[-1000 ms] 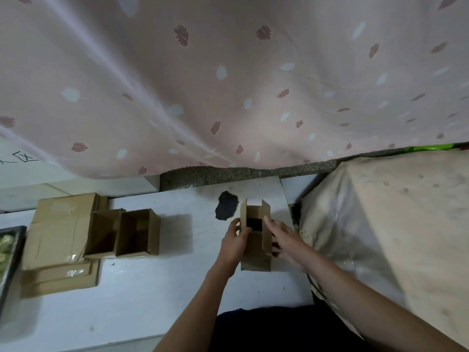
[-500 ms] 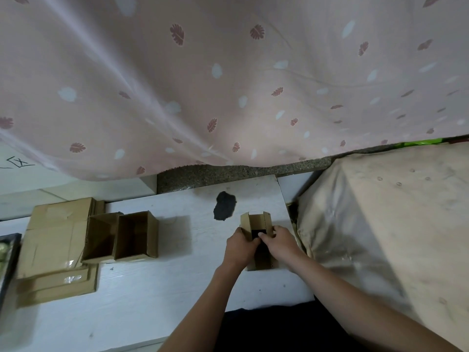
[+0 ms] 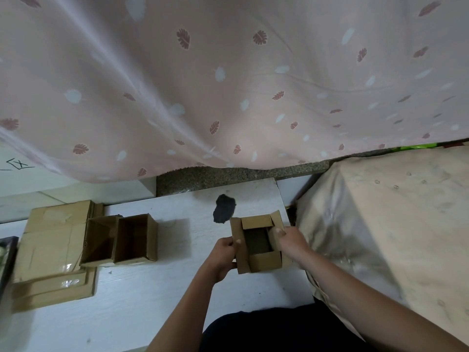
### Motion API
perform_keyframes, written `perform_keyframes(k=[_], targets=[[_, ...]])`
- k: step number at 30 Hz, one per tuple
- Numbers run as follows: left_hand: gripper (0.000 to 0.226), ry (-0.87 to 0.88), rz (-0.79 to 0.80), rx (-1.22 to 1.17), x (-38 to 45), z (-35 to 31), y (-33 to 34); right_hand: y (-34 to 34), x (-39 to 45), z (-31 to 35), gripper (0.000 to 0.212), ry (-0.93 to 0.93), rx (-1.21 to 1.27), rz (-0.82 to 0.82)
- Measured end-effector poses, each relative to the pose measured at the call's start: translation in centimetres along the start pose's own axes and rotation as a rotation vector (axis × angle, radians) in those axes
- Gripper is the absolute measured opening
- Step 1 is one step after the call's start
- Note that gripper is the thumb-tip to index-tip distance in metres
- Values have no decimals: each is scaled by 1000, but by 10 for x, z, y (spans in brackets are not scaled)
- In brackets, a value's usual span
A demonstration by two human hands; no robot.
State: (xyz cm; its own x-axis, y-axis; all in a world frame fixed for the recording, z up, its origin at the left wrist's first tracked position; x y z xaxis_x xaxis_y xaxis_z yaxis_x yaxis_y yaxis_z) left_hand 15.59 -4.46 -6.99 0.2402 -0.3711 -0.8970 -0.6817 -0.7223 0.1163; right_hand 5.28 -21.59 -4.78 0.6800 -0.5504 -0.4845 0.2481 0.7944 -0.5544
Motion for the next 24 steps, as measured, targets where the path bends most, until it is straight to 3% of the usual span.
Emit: perform_keyframes(k=[3, 6, 8, 10, 13, 16, 18, 19, 21, 23, 24], targets=[[45, 26, -14, 73, 2, -6, 0, -2, 2, 7, 30, -94, -193, 54], [82, 171, -320, 397, 1, -25, -3, -6, 6, 26, 21, -247, -539, 120], [88, 193, -419, 531, 2, -35, -1, -5, 12, 38, 24, -342, -685, 138], [92, 62, -358, 660, 5, -36, 5, -3, 16, 48, 31, -398, -698, 147], [79, -49, -317, 792, 7, -31, 9, -3, 20, 47, 33, -448, -661, 148], [71, -31, -325, 755, 9, -26, 17, -4, 14, 29, 94, -292, -626, 63], [71, -30, -315, 753, 9, -25, 26, -9, 7, 15, 115, -96, -358, -125], [72, -27, -316, 740, 10, -24, 30, -10, 5, 6, 114, -4, -207, -176], [68, -19, -335, 694, 12, -23, 37, -10, -1, -5, 89, 103, -51, -109], [56, -4, -350, 649, 13, -23, 41, -8, -7, -11, 63, 92, -33, -38], [51, 6, -340, 624, 14, -24, 41, -9, -8, -12, 60, 62, -19, -41]])
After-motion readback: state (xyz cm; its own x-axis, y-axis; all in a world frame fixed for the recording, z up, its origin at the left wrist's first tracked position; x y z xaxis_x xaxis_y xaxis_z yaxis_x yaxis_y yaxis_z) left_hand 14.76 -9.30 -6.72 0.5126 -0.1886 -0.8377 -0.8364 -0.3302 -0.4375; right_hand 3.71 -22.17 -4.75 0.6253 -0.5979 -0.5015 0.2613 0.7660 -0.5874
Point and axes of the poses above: each hand's wrist, its own x-axis towards the middle knuckle, its own y-axis out of the palm, z = x × y, the point moved 3 cm from there along x, towards the middle knuckle, and after that the axes turned 14 degrees about -y, right-handed, at the moved point
